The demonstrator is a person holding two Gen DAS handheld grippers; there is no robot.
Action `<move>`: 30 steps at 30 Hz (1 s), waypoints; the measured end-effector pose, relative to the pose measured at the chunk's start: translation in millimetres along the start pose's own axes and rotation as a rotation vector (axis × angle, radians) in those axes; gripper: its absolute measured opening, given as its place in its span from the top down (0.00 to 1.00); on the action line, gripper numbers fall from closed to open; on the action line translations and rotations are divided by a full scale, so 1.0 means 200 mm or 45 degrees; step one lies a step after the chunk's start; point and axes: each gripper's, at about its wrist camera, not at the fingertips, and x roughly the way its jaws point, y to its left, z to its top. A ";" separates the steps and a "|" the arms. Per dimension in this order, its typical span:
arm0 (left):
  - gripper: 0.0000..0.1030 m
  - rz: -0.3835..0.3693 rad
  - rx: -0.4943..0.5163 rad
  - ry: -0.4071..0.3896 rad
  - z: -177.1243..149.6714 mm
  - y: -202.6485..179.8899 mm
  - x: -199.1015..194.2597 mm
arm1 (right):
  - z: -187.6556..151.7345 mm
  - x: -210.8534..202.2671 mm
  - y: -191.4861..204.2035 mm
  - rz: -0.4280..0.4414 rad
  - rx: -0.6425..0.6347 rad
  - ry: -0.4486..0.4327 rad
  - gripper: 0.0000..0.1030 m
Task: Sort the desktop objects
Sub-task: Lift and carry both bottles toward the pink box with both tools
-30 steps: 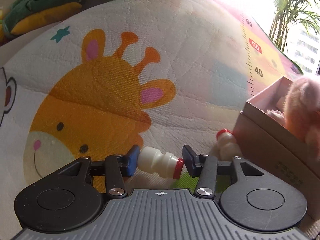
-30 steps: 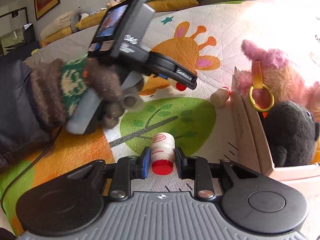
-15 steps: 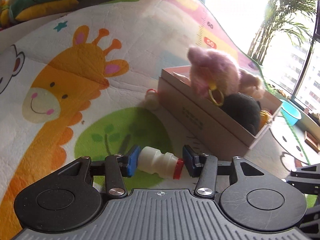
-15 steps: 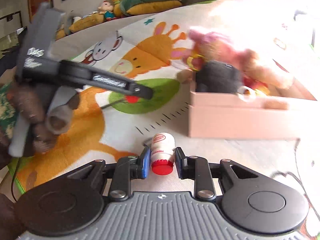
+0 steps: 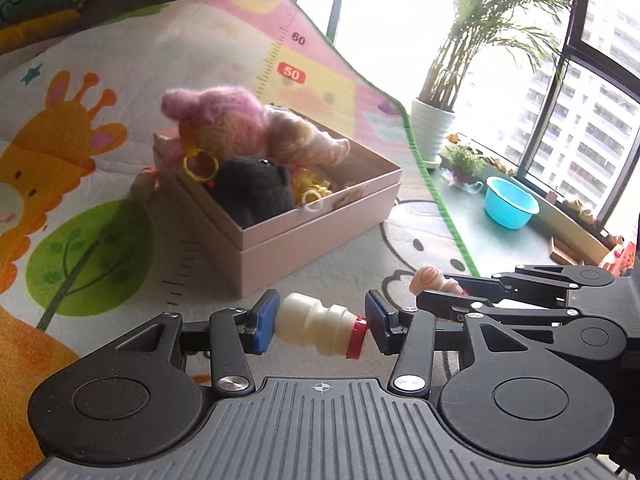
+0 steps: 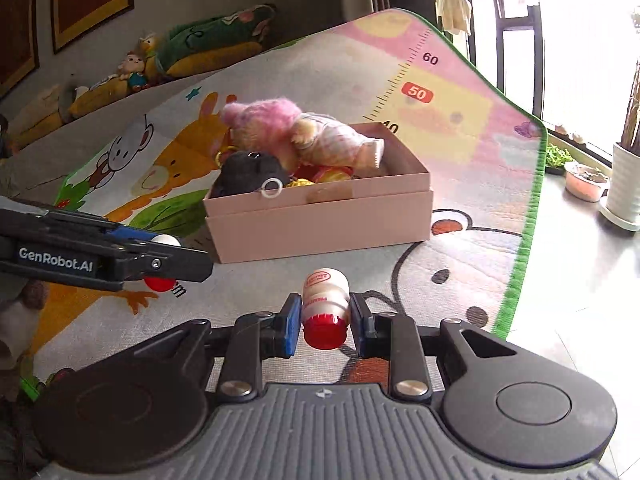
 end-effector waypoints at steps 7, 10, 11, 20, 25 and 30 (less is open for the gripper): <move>0.50 -0.021 0.057 0.021 0.04 -0.13 -0.02 | 0.03 -0.07 -0.13 0.019 0.036 -0.042 0.75; 0.50 -0.031 0.062 0.033 0.05 -0.15 -0.02 | 0.05 -0.09 -0.14 0.013 0.037 -0.073 0.75; 0.50 -0.029 0.064 0.034 0.06 -0.16 -0.02 | 0.05 -0.10 -0.15 0.012 0.039 -0.081 0.75; 0.50 0.006 0.096 0.004 0.13 -0.20 -0.03 | 0.11 -0.15 -0.17 0.011 0.035 -0.147 0.75; 0.50 0.013 0.108 -0.033 0.18 -0.19 -0.05 | 0.16 -0.16 -0.16 0.007 0.016 -0.172 0.75; 0.50 0.016 0.121 -0.068 0.25 -0.19 -0.05 | 0.19 -0.16 -0.15 0.006 -0.005 -0.190 0.75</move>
